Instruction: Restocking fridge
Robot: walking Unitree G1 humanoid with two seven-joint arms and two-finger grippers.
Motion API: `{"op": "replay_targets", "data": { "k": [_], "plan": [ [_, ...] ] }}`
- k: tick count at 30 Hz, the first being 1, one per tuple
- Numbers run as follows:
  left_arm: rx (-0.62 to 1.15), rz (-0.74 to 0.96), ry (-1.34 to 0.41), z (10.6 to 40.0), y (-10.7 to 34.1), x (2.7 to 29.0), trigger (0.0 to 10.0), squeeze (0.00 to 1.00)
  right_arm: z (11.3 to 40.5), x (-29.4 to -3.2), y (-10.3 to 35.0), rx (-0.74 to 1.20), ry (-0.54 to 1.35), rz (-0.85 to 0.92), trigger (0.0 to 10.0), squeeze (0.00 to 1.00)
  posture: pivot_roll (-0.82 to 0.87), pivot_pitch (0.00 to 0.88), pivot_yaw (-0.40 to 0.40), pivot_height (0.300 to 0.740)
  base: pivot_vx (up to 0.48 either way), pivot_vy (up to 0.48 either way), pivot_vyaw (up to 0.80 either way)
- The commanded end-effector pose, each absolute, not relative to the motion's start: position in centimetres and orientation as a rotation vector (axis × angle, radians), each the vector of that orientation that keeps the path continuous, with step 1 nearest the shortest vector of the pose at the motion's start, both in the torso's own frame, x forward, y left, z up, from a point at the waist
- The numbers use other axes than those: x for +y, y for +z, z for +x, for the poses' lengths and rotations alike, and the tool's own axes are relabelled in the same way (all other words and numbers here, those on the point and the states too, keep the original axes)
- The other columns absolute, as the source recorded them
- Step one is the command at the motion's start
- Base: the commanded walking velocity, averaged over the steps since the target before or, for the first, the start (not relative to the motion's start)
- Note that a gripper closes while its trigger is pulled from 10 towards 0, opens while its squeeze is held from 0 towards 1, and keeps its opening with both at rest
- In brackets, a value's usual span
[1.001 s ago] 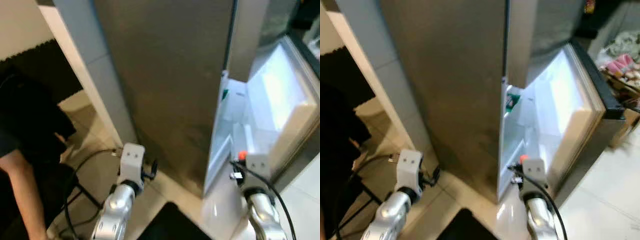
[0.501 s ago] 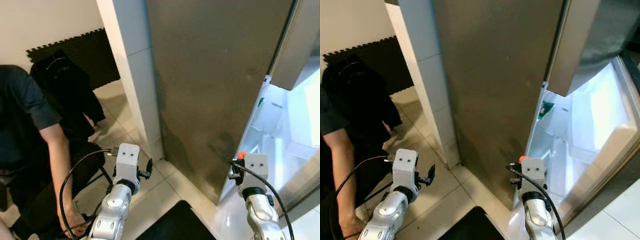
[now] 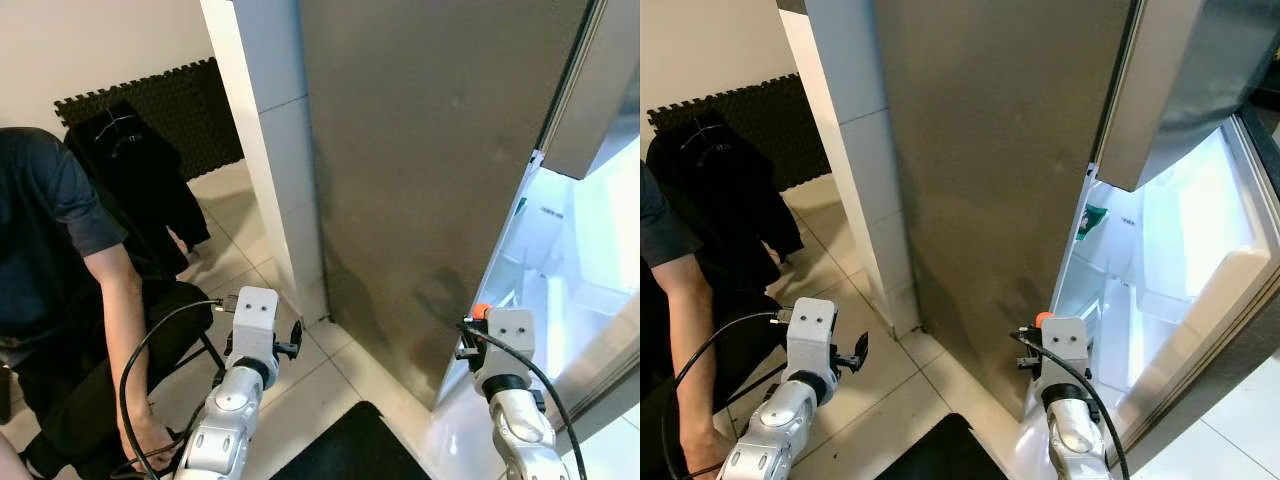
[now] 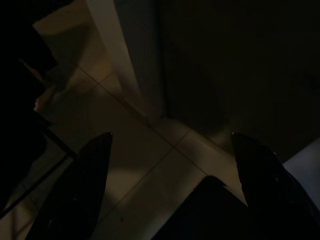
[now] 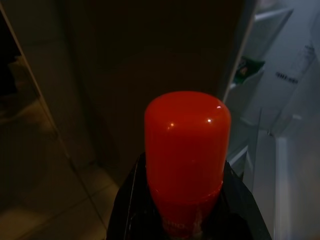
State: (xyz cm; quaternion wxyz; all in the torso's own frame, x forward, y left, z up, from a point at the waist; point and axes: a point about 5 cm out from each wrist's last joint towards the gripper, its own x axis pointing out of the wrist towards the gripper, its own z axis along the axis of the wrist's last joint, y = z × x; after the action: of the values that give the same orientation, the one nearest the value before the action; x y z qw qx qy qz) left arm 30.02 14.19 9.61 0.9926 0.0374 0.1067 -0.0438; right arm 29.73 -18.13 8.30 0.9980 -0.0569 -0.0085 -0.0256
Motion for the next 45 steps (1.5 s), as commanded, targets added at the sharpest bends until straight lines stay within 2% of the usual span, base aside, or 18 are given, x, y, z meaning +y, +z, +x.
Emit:
{"op": "replay_targets", "data": {
  "k": [1, 12, 21, 32, 39, 45],
  "plan": [
    [0.237, 0.078, -0.079, 29.8, 9.1, 14.2, 10.0, 0.0, 29.5, -18.1, 8.0, -0.006, -0.046, -0.11, 10.0, 0.0, -0.1, 0.172, 0.083, 0.74, 0.0, -0.469, 0.0],
    [0.244, 0.078, -0.06, 29.9, 9.1, 14.6, 10.0, 0.0, 29.5, -17.9, 8.0, -0.006, -0.037, -0.108, 10.0, 0.0, -0.1, 0.174, 0.083, 0.74, 0.0, -0.423, 0.0],
    [0.246, 0.071, -0.044, 29.9, 9.0, 14.8, 10.0, 0.0, 29.4, -17.7, 8.0, -0.002, -0.002, -0.098, 10.0, 0.0, -0.11, 0.173, 0.083, 0.74, 0.0, -0.153, 0.0],
    [0.25, 0.061, -0.021, 29.7, 8.8, 15.2, 10.0, 0.0, 29.2, -14.3, 8.3, 0.006, 0.262, -0.105, 10.0, 0.0, -0.1, 0.171, 0.079, 0.74, 0.0, 0.0, 0.0],
    [0.251, 0.059, -0.02, 29.6, 8.8, 15.2, 10.0, 0.0, 31.1, -13.1, 9.6, -0.024, 0.286, -0.108, 10.0, 0.0, -0.1, 0.174, 0.082, 0.74, 0.0, 0.0, 0.0],
    [0.249, 0.073, -0.029, 29.4, 9.0, 15.2, 10.0, 0.0, 34.3, -11.7, 11.2, -0.02, 0.337, -0.148, 10.0, 0.0, -0.05, 0.198, 0.086, 0.74, 0.0, 0.0, 0.0]
  ]
}}
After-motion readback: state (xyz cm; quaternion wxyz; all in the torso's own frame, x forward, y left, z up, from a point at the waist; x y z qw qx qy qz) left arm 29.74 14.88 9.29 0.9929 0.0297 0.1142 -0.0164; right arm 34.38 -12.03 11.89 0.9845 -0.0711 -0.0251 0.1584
